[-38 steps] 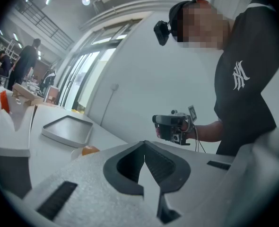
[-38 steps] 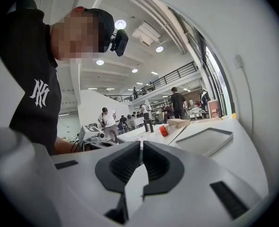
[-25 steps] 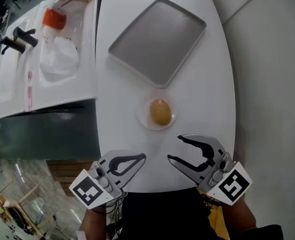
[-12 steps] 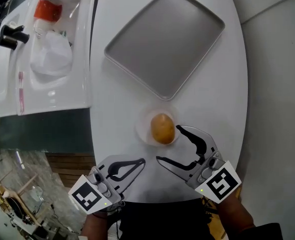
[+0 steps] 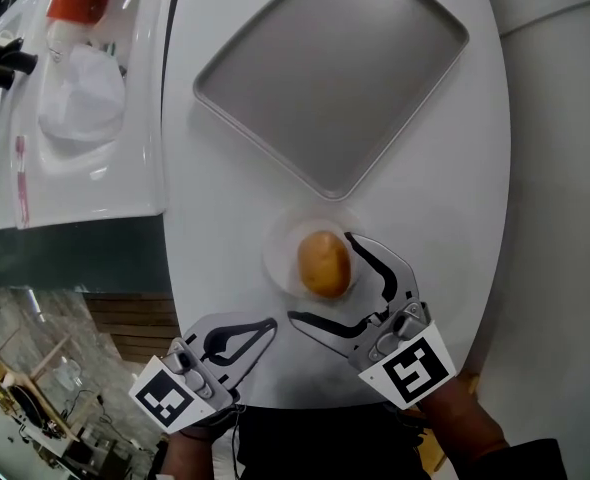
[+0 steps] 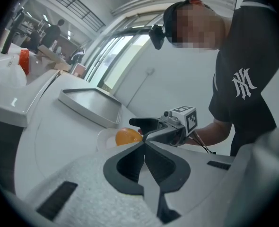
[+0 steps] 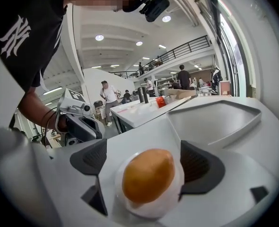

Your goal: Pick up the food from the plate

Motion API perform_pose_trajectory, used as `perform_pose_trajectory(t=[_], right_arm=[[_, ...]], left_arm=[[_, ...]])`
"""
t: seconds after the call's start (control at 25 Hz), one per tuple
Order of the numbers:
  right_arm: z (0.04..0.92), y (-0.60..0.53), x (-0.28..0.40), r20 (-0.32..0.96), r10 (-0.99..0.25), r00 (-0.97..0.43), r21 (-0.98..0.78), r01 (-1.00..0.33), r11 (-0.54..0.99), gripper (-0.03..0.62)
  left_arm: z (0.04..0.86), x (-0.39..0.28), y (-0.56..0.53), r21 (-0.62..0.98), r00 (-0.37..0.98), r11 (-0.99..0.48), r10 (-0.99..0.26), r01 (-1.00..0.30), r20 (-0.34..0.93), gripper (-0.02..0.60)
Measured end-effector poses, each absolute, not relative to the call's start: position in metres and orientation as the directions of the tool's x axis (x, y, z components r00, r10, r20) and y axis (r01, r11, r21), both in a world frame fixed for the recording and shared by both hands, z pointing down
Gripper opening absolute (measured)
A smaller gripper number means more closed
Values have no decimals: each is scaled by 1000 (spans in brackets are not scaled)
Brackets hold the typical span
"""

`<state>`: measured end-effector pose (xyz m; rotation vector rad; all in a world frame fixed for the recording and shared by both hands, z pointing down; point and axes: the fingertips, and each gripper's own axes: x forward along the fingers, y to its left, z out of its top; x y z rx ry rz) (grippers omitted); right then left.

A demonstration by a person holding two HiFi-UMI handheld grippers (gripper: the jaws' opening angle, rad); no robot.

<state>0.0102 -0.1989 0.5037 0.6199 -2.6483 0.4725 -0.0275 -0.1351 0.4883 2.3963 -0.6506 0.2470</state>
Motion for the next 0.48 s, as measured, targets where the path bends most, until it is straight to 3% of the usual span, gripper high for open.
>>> perform_pose_trajectory(t=[0.48], right_arm=[[551,-194,5,558,-314,-768,-132,-456,880,436]], left_arm=[[511,-29,-128,535,866,-682,-375,-499,330,5]])
